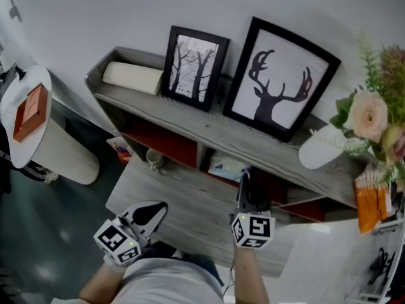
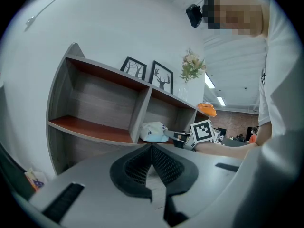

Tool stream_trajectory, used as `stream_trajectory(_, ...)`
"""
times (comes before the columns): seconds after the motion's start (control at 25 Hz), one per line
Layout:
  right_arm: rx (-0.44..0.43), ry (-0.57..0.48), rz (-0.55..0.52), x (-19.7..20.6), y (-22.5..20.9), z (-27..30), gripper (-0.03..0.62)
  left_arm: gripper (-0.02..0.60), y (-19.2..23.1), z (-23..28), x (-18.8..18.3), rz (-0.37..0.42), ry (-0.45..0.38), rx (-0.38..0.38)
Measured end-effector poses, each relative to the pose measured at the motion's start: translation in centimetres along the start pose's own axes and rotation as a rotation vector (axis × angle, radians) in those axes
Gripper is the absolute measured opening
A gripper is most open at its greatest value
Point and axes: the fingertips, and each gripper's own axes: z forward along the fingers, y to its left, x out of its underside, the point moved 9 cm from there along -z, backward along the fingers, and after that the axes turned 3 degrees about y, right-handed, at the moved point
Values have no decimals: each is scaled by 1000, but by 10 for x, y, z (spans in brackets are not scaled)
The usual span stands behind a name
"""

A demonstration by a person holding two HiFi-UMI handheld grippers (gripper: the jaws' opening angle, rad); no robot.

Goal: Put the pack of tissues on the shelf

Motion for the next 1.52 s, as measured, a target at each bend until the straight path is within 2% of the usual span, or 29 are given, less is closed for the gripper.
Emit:
stream_trajectory(0.16,-5,-1,-10,2,-1,0,50,17,-2,0,2,-2,1,-2)
stream_trajectory(0.24,-5,6,-3,2,-1,0,137,17,-2,0,3,-3,1,-2)
stream_trajectory(0.4,-11,6,6,1,1,-4,149,17,-3,1,4,-8,2,0)
stream_trajectory(0.6,-21,-20,22,-5,1,-12,149,17,-2,5,0,5,3,14)
stream_trajectory(0.8,-24,-43,33,-9,3,-31,147,17,-4,16,-6,19,1,60)
stream_trajectory(1.2,-54,-62,41,-19,15,-87,64,17,-22,60,-15,72,26,226)
stream_trajectory(1.52,41,-73,79,-9,10,-135,52,17,-47,93,-17,112,49,348)
